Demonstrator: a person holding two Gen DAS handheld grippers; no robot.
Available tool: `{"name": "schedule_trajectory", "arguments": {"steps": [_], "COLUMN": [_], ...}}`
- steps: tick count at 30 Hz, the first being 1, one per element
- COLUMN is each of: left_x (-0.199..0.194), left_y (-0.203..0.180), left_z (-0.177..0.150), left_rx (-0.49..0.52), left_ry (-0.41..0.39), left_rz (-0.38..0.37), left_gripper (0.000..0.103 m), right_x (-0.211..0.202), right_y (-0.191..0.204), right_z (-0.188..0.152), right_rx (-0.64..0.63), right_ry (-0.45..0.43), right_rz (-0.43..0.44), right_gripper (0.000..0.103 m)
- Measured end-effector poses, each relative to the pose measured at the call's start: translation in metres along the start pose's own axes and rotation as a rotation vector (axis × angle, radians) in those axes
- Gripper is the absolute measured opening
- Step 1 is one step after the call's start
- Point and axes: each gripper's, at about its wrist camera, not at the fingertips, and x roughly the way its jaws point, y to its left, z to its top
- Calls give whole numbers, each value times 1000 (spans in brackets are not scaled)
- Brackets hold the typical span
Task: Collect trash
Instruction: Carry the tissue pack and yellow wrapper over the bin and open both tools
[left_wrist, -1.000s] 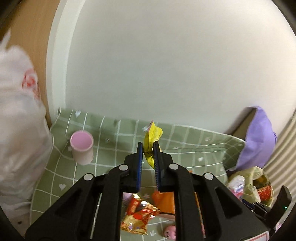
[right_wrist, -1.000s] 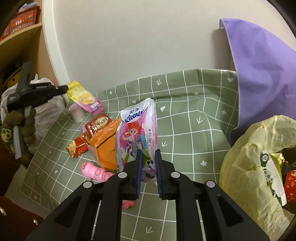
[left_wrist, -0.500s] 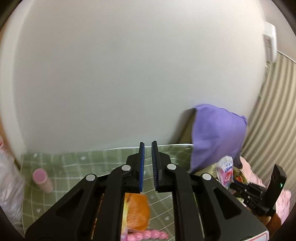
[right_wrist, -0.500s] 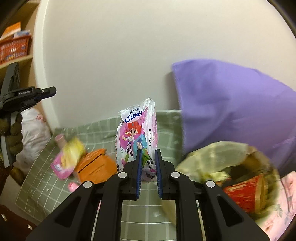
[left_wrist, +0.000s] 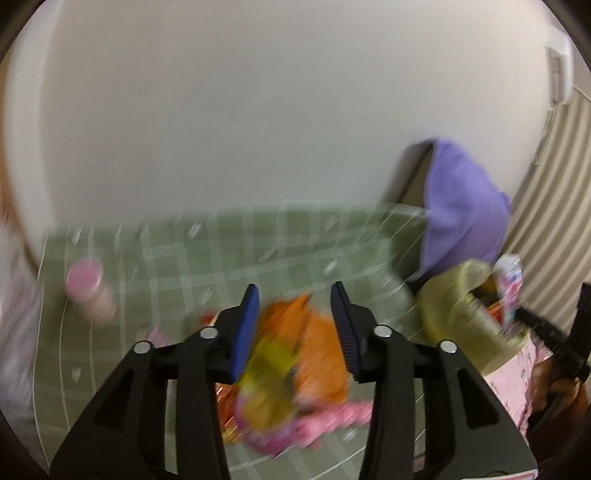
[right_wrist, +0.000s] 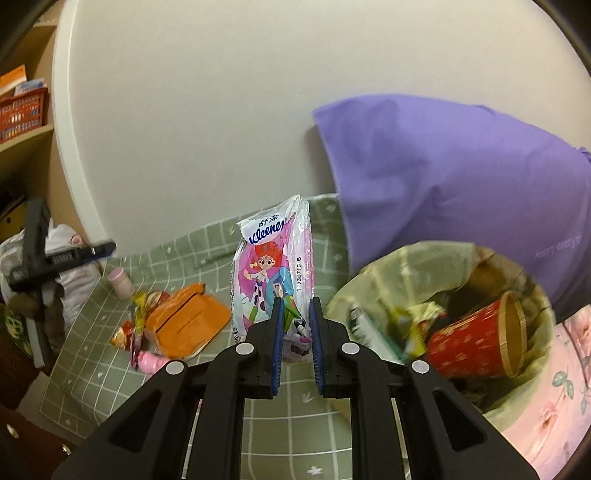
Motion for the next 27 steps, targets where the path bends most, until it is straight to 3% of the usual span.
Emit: {"name": "schedule_trajectory", "arguments": {"steps": [8, 13, 17, 22, 25, 26, 27], "left_x": [1, 6, 22, 46, 62, 68, 71], "left_y": [38, 21, 15, -1, -5, -6, -5], "left_z": [-64, -54, -46, -48, -50, -51, -52], "left_rx": [-100, -24, -20, -6, -27, -24, -22], "left_ry": [58, 34, 56, 85, 133, 153, 167], "left_rz": [-30, -60, -54, 100, 149, 172, 183], "left_gripper": [49, 56, 56, 56, 54, 50, 37], "right_x": [26, 35, 35, 35, 35, 34, 34], "right_y": [29, 41, 47, 43, 40, 40, 39], "right_z": [-5, -9, -14, -22, -24, -24, -24], "right_rx": [-60, -91, -115, -93, -81, -80, -78], "right_ry": [74, 98, 110, 128, 128, 128, 128], "right_rz": [51, 82, 91, 86, 82, 80, 74], "right_gripper": [14, 14, 14, 14, 14, 14, 14]}}
